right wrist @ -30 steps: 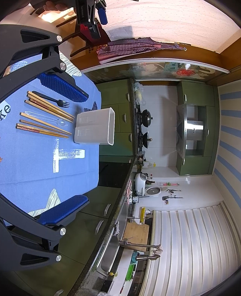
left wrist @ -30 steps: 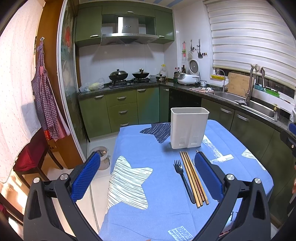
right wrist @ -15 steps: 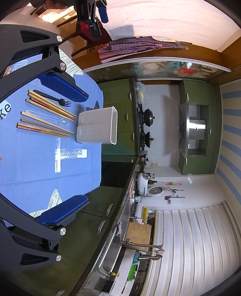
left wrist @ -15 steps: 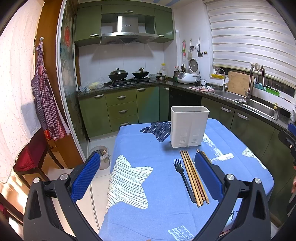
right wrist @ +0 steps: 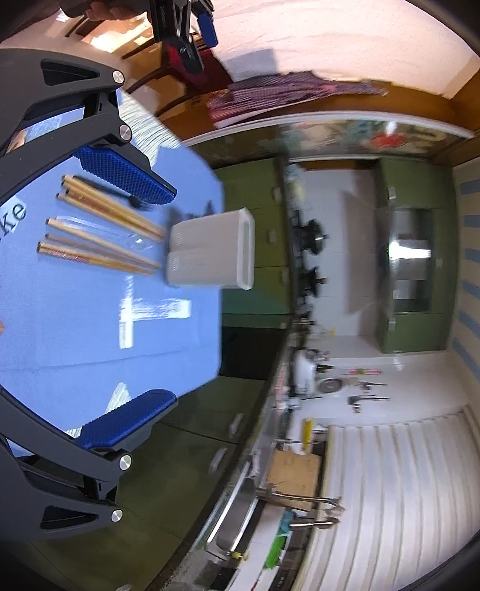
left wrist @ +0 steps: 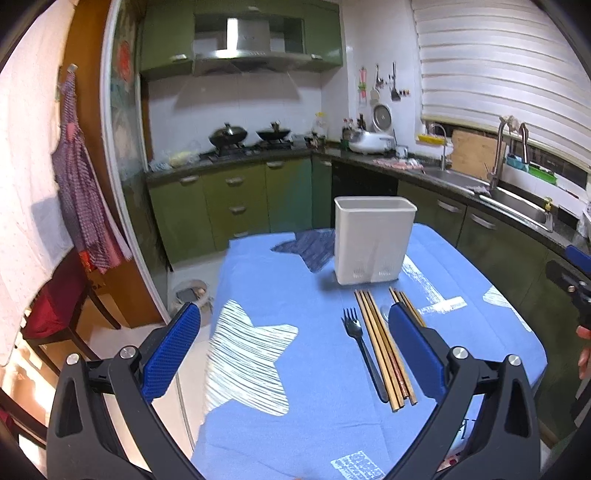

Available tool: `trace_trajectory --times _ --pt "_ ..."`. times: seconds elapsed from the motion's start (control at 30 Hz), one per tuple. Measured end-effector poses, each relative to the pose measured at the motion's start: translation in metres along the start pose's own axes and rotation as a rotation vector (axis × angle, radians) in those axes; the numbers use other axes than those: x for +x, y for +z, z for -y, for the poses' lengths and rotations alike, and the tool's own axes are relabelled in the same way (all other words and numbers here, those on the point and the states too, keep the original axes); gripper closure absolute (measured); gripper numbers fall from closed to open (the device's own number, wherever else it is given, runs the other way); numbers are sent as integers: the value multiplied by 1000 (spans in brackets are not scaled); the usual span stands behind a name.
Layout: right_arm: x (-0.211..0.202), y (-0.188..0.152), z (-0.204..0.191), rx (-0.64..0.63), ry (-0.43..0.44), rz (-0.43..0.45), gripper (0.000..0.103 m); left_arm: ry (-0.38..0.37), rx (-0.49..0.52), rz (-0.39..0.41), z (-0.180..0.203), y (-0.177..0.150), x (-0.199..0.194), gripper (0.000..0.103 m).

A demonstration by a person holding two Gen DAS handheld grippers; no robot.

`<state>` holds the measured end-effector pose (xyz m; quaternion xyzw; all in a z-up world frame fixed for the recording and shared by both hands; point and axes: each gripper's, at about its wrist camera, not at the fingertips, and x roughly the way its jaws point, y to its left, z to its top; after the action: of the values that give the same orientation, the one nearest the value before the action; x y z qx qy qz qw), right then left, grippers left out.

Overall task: Organize utensils
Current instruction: 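Lower the left tool onto the black fork and close on it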

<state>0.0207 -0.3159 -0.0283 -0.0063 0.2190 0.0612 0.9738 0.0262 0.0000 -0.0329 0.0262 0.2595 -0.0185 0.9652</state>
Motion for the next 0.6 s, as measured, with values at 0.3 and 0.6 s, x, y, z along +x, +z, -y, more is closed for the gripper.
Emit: trace_trajectory --times 0.3,0.6 --pt "95 2 15 -68 -80 -193 4 23 5 -181 10 10 77 6" --pt "180 -8 22 -16 89 -489 4 -59 -7 -496 33 4 174 6"
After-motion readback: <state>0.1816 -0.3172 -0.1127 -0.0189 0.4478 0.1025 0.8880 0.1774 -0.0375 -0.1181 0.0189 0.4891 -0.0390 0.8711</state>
